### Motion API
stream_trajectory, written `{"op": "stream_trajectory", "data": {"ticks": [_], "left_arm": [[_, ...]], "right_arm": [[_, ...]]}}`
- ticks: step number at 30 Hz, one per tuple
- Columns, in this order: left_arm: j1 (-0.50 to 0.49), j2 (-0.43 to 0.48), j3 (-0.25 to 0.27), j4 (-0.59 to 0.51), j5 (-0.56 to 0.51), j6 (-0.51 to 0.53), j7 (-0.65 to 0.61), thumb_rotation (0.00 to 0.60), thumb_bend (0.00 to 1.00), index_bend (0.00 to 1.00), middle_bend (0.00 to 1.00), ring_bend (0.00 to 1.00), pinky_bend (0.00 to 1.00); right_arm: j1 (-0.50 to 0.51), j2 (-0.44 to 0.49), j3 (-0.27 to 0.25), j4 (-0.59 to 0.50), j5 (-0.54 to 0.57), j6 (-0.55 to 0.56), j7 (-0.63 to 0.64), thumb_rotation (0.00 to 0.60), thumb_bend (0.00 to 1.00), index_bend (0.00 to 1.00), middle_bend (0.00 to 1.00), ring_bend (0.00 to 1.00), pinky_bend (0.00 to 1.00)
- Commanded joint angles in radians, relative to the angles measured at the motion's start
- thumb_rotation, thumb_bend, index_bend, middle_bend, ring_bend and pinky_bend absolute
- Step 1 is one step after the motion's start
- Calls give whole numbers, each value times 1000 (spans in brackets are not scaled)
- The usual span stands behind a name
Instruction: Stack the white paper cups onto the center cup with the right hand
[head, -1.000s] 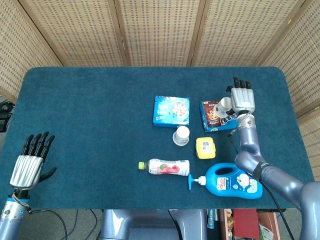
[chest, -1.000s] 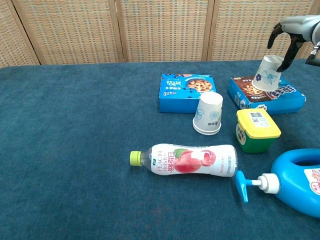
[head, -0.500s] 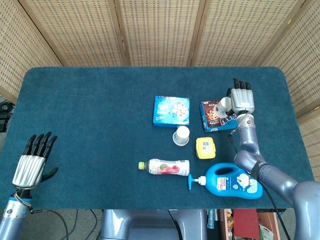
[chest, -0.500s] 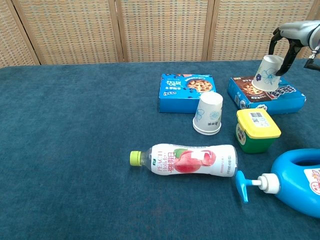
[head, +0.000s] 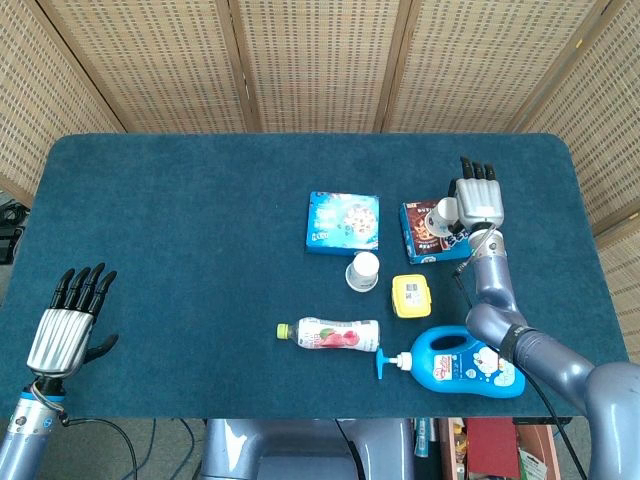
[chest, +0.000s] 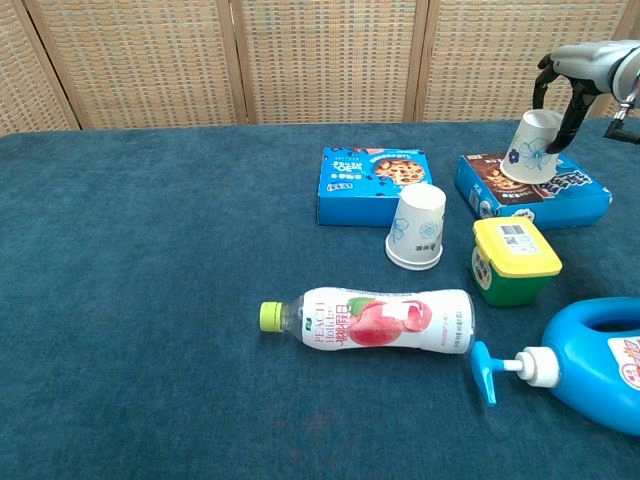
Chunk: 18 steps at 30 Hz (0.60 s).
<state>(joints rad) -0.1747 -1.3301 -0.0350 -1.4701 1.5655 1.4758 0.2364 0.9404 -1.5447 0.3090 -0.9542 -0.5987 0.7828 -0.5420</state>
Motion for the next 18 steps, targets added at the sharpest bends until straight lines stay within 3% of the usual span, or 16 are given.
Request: {"op": "stream_trajectory", "data": {"ticks": [1, 9, 13, 18], "left_arm": [[-1, 0, 0, 2, 1, 1, -5, 600, 209, 0, 0, 0, 0], [1, 5, 6, -4, 17, 13, -16, 600, 209, 0, 0, 0, 0], [4, 12, 11, -8, 27, 21, -25, 600, 210, 0, 0, 0, 0], [4, 10, 19, -7, 44, 26, -27, 600, 209, 0, 0, 0, 0]], "right_arm": [[-2, 13, 1, -23, 6, 14, -15, 600, 94, 479, 58, 0, 0], [-3, 86, 19, -181, 39, 86, -71, 600, 94, 484, 58, 0, 0], [-21, 172, 36, -392, 42, 172, -91, 600, 94, 486, 58, 0, 0], [-42, 238, 32, -580, 37, 272, -126, 600, 94, 493, 57, 0, 0]]}}
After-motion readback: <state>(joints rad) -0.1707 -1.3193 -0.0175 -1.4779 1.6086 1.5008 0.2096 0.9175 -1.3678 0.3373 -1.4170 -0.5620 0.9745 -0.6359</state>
